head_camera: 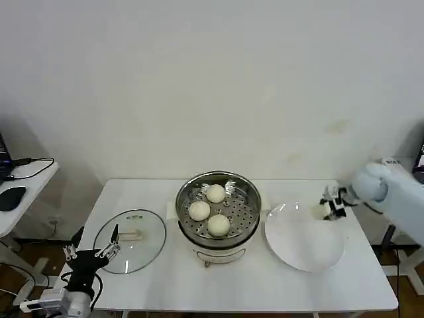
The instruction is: Take steamed baozi put them in steamer then cover it.
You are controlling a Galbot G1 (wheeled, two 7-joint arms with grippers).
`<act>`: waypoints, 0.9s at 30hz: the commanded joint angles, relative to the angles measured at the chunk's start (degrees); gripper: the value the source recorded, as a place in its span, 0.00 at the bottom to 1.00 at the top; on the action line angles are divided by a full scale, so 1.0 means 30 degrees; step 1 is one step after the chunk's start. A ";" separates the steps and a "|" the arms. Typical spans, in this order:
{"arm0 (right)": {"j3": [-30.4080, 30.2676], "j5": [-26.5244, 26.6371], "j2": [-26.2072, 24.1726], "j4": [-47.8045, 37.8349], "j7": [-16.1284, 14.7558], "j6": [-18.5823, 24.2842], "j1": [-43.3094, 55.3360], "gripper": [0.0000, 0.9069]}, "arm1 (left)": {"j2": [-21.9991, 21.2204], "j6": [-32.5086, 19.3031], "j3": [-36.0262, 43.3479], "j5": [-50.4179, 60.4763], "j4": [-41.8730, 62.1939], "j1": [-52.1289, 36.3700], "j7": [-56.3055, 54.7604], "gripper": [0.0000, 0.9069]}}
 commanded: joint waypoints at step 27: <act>-1.0487 1.6765 0.7712 0.5678 0.7364 -0.9576 1.0707 0.64 | -0.0389 0.0211 0.0602 0.0160 0.0220 -0.1232 -0.0250 1.00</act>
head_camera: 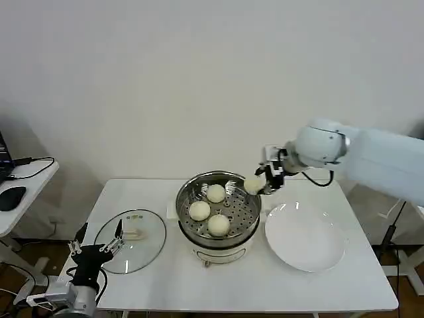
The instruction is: Take steamed baozi put them in steamer then cover it.
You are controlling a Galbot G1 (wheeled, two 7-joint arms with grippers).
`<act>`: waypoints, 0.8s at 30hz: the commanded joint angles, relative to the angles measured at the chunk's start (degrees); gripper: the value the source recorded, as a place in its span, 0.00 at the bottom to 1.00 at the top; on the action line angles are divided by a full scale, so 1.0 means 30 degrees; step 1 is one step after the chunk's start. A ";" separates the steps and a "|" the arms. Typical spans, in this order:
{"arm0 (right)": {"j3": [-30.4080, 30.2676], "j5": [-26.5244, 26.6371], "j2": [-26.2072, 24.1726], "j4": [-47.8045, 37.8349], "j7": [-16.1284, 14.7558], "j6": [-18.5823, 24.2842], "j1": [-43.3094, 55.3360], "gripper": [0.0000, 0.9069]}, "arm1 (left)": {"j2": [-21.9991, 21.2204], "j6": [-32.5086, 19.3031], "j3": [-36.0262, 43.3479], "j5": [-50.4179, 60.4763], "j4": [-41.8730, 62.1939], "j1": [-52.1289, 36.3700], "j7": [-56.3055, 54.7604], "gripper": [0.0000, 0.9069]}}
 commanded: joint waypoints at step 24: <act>-0.0521 0.1823 0.4148 -0.4338 0.2246 -0.2628 -0.3598 0.64 | 0.0117 -0.0118 -0.0346 -0.0393 0.0469 -0.0444 0.0163 1.00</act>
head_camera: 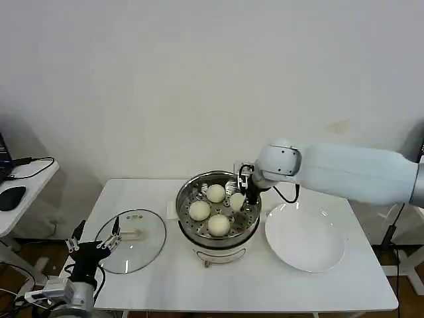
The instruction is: Take steamed baozi put them in steamer then cover it.
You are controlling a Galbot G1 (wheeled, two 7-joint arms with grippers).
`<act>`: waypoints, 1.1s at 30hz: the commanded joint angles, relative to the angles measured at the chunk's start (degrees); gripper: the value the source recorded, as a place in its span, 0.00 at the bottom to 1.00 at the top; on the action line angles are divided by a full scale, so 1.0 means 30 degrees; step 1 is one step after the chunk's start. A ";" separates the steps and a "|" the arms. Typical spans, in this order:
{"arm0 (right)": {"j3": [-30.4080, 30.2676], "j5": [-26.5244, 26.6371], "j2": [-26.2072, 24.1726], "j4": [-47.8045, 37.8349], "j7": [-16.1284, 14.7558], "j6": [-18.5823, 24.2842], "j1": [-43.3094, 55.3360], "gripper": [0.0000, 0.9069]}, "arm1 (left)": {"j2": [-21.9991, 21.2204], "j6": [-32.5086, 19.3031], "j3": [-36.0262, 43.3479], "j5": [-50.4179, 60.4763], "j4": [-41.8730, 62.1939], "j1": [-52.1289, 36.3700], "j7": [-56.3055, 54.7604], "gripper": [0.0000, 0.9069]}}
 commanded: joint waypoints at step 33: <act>0.1461 -0.1105 0.1234 -0.1874 0.0284 -0.0313 -0.1986 1.00 | 0.0030 -0.0041 -0.0207 -0.0111 -0.0109 0.0124 0.0086 1.00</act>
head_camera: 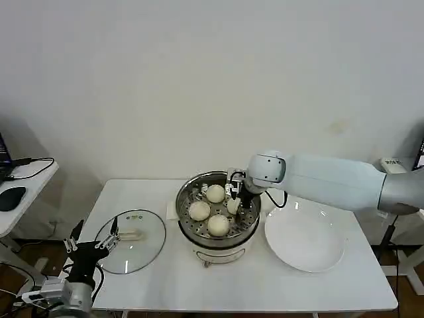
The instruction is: Take steamed baozi put them in steamer then cover it.
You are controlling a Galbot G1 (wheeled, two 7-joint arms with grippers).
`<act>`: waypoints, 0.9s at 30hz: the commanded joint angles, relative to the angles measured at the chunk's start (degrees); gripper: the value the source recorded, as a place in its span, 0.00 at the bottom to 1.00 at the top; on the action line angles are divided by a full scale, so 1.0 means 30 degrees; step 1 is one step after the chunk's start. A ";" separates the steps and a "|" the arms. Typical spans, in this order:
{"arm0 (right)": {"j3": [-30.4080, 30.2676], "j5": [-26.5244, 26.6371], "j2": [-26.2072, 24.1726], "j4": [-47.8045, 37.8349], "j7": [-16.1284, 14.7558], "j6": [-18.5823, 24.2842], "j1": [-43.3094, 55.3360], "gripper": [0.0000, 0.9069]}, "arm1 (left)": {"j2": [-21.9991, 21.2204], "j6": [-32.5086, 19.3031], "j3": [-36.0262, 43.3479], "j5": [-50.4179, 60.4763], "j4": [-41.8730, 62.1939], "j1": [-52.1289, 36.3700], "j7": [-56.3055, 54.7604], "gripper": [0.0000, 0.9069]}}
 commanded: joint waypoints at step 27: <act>0.4456 0.0317 -1.0920 1.0912 1.0228 0.3661 0.2834 1.00 | 0.0967 0.0583 -0.0071 0.0689 0.1287 -0.0873 0.0312 1.00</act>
